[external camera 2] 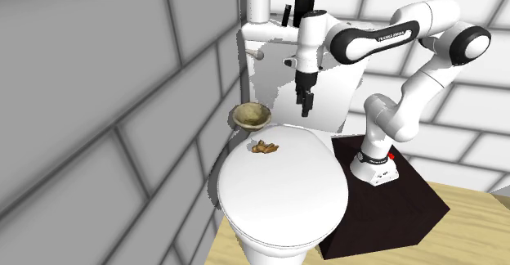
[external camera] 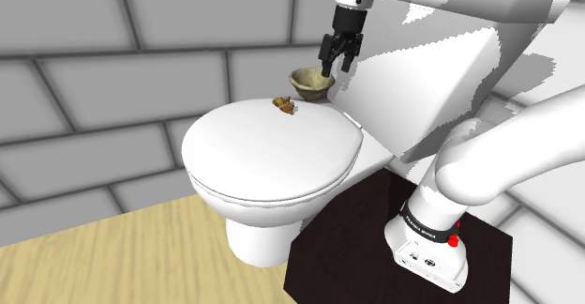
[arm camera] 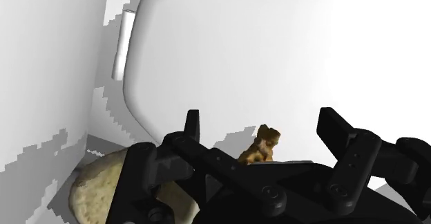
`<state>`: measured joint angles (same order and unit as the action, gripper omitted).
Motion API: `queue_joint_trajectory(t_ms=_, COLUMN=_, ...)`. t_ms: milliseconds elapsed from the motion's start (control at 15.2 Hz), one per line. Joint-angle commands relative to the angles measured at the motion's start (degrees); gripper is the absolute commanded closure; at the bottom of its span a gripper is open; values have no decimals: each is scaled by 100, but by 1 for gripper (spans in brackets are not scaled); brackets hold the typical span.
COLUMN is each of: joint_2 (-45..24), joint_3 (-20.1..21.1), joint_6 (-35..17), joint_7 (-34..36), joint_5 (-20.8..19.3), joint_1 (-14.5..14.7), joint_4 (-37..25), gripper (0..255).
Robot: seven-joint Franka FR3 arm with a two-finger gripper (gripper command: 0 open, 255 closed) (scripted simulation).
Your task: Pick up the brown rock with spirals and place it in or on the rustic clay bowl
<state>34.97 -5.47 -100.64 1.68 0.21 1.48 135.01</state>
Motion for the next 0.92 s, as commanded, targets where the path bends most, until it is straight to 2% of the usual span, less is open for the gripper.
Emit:
queue_joint_trajectory(t_ms=0, joint_2=-407, joint_3=-99, joint_6=-420, joint_7=-193, joint_5=28, joint_1=45, joint_4=-48, gripper=0)
queue_joint_trajectory(t_ms=462, joint_2=-1817, joint_3=-330, joint_6=-1490, joint_7=-827, joint_5=307, joint_1=243, joint_4=-546, gripper=0)
queue_joint_trajectory(t_ms=858, joint_2=-1996, joint_3=-330, joint_6=-1915, joint_7=-873, joint_5=357, joint_1=263, joint_4=-303, gripper=0)
